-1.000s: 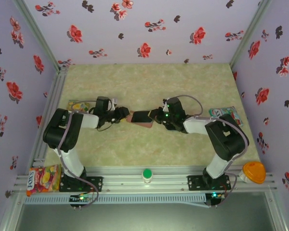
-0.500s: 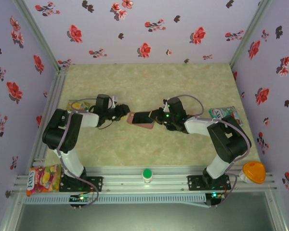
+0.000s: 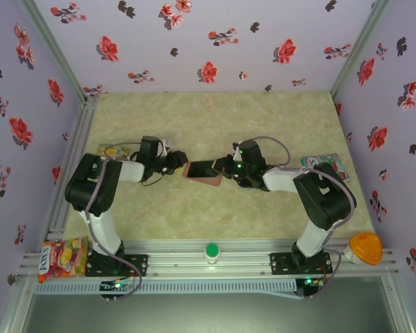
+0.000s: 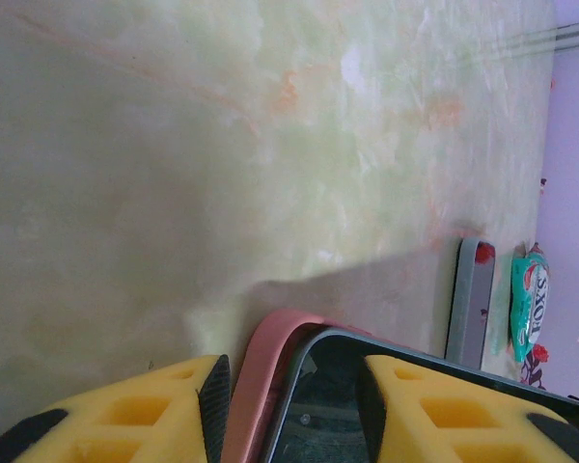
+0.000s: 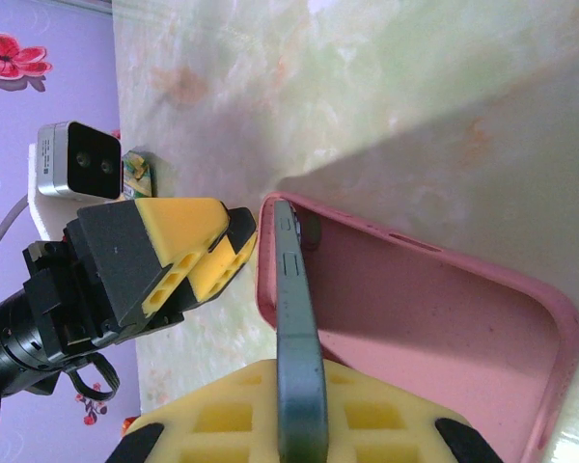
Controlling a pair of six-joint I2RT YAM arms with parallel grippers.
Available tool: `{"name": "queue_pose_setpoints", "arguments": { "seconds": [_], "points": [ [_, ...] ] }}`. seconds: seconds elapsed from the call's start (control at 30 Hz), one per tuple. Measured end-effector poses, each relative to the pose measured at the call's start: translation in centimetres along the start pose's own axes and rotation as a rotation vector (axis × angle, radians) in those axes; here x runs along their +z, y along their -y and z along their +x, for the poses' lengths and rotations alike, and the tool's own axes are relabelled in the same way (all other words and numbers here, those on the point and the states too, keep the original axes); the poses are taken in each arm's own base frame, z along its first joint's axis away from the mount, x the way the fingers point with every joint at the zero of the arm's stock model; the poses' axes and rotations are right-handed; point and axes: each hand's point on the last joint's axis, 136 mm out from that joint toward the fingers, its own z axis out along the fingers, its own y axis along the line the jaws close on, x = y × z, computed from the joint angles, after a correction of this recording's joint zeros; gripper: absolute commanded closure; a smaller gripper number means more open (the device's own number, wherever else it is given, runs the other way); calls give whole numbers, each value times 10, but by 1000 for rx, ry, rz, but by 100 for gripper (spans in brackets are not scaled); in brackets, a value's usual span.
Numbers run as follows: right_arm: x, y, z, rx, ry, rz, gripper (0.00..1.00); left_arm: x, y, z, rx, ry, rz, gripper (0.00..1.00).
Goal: Put the phone into the phone case
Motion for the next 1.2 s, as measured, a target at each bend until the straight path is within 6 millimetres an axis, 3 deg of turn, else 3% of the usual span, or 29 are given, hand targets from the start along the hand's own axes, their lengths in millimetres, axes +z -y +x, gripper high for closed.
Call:
{"name": "queue_pose_setpoints", "arguments": {
  "seconds": [1.2],
  "points": [
    [22,-2,2,21,-20,-43,100,-1,1,3,25,33,37,57]
  ]
}}
